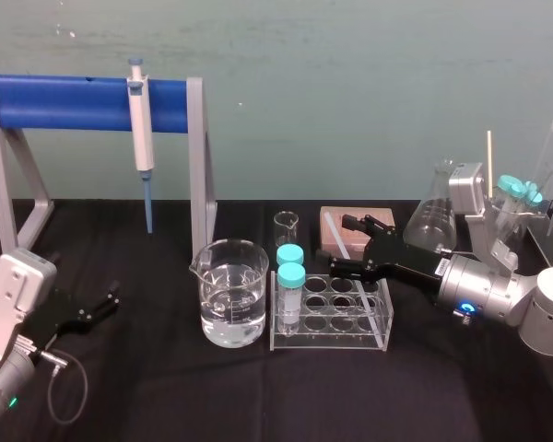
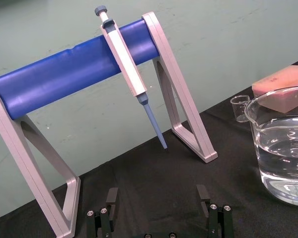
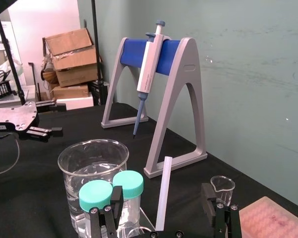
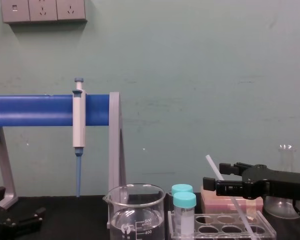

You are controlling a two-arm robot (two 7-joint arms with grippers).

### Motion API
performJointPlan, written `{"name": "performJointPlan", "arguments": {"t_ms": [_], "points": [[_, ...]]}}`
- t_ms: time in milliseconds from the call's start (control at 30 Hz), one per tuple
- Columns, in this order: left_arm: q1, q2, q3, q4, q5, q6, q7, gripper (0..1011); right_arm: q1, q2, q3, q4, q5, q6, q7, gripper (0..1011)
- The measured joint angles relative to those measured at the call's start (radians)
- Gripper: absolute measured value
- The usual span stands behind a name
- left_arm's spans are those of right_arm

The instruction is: Pick up the stirring rod with one hand, then place it down.

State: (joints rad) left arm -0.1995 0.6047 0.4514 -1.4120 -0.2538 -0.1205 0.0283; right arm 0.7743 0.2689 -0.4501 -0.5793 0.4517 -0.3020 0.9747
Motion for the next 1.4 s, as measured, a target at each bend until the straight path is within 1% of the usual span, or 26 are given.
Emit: {"name": "performJointPlan", "arguments": {"t_ms": [133,200,233,300,367,400,433,467,500,533,567,600,633,700,733,800,833,933,967,1033,1133,1200,1400], "points": [[0.000,0.000,0.000,0.000,0.000,0.000,0.000,1000,0.000,0.000,0.000,-0.001,0.000,0.000,-0.001,981],[0.000,0.000,0.000,0.000,0.000,0.000,0.000,1000,-0.001,0.001,0.000,-0.001,0.000,-0.001,-0.001,932],[0.000,0.000,0.000,0.000,0.000,0.000,0.000,1000,-0.001,0.001,0.000,-0.001,0.000,-0.001,-0.001,932],[0.000,0.000,0.000,0.000,0.000,0.000,0.000,1000,-0.001,0.001,0.000,-0.001,0.000,-0.001,-0.001,890],[0.000,0.000,0.000,0.000,0.000,0.000,0.000,1000,-0.001,0.001,0.000,-0.001,0.000,-0.001,-0.001,822],[0.000,0.000,0.000,0.000,0.000,0.000,0.000,1000,-0.001,0.001,0.000,-0.001,0.000,-0.001,-0.001,812],[0.000,0.000,0.000,0.000,0.000,0.000,0.000,1000,-0.001,0.001,0.000,-0.002,0.000,-0.001,-0.001,769],[0.000,0.000,0.000,0.000,0.000,0.000,0.000,1000,-0.001,0.001,0.000,-0.002,0.000,-0.001,-0.002,751],[0.000,0.000,0.000,0.000,0.000,0.000,0.000,1000,-0.001,0.001,0.000,-0.002,0.000,-0.001,-0.002,695],[0.000,0.000,0.000,0.000,0.000,0.000,0.000,1000,-0.001,0.001,0.000,-0.002,0.000,-0.001,-0.002,682],[0.000,0.000,0.000,0.000,0.000,0.000,0.000,1000,-0.001,0.001,0.000,-0.002,0.000,-0.001,-0.002,624],[0.000,0.000,0.000,0.000,0.000,0.000,0.000,1000,-0.001,0.001,0.000,-0.002,0.000,-0.001,-0.002,624],[0.000,0.000,0.000,0.000,0.000,0.000,0.000,1000,-0.001,0.001,0.000,-0.002,0.000,-0.001,-0.002,575],[0.000,0.000,0.000,0.000,0.000,0.000,0.000,1000,-0.001,0.001,0.000,-0.002,0.000,-0.001,-0.002,537],[0.000,0.000,0.000,0.000,0.000,0.000,0.000,1000,-0.001,0.001,0.000,-0.002,0.000,-0.001,-0.003,478],[0.000,0.000,0.000,0.000,0.000,0.000,0.000,1000,-0.001,0.001,0.000,-0.002,0.000,-0.001,-0.003,420],[0.000,0.000,0.000,0.000,0.000,0.000,0.000,1000,-0.001,0.001,0.000,-0.002,0.000,-0.001,-0.003,371],[0.000,0.000,0.000,0.000,0.000,0.000,0.000,1000,-0.001,0.001,0.000,-0.002,0.000,-0.001,-0.003,311],[0.000,0.000,0.000,0.000,0.000,0.000,0.000,1000,-0.001,0.001,0.000,-0.002,0.000,-0.001,-0.003,251],[0.000,0.000,0.000,0.000,0.000,0.000,0.000,1000,-0.001,0.001,0.000,-0.002,0.000,-0.001,-0.003,221],[0.000,0.000,0.000,0.000,0.000,0.000,0.000,1000,-0.001,0.001,0.000,-0.002,0.000,-0.001,-0.003,99],[0.000,0.000,0.000,0.000,0.000,0.000,0.000,1000,-0.001,0.001,0.000,-0.002,0.000,-0.001,-0.003,70],[0.000,0.000,0.000,0.000,0.000,0.000,0.000,1000,-0.001,0.001,0.000,-0.002,0.000,-0.001,-0.003,66]]}}
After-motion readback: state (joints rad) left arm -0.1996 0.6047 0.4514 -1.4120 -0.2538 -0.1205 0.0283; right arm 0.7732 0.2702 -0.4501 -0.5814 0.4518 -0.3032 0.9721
